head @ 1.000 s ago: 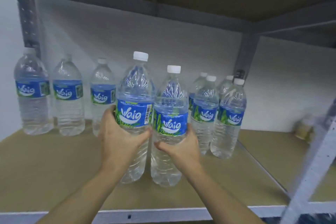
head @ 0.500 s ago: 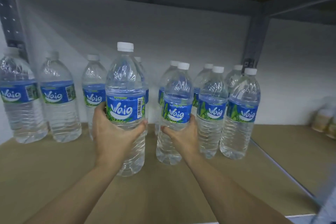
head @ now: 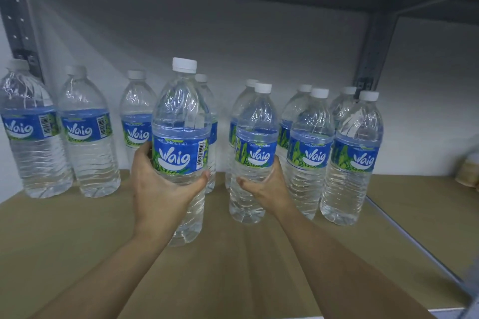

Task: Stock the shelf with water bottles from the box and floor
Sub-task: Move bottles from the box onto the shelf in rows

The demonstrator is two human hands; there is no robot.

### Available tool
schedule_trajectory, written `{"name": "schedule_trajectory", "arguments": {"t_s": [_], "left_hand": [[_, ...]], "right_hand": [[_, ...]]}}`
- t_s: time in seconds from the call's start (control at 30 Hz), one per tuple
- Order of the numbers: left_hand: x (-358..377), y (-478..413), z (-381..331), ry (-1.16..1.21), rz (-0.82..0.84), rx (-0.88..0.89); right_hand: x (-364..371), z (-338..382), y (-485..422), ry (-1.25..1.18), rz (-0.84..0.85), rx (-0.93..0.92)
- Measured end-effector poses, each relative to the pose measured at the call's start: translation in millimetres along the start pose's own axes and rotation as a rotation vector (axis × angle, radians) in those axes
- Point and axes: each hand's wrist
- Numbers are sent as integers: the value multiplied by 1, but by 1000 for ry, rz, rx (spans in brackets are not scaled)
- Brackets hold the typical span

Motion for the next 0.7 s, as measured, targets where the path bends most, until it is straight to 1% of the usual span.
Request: {"name": "schedule_trajectory", "arguments": {"t_s": [0.13, 0.23, 0.3, 0.37, 0.57, 0.63, 0.7], "left_hand": [[5, 1, 0, 10, -20, -8], [8, 3, 0, 33, -33, -17], [8, 4, 1, 39, -43, -21], [9, 4, 1, 33, -46, -24], [12, 0, -3, 41, -65, -36], [13, -3, -6, 56, -72, -30], [13, -5, -7, 64, -68, -21]], "right_hand": [[4, -4, 0, -25, 12, 85], [14, -13, 6, -55, -66, 146], [18, -16, 8, -74, -95, 148], [17, -13, 9, -86, -87, 145], [14, -9, 9, -60, -17, 199], [15, -10, 9, -56, -26, 222], [17, -14, 10, -77, -59, 199]]}}
Point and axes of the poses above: each hand's wrist, its own y-axis away from the middle knuckle, its own x-axis out of the palm, z = x × y, and after that the axes turned 5 degrees about -x, right-handed
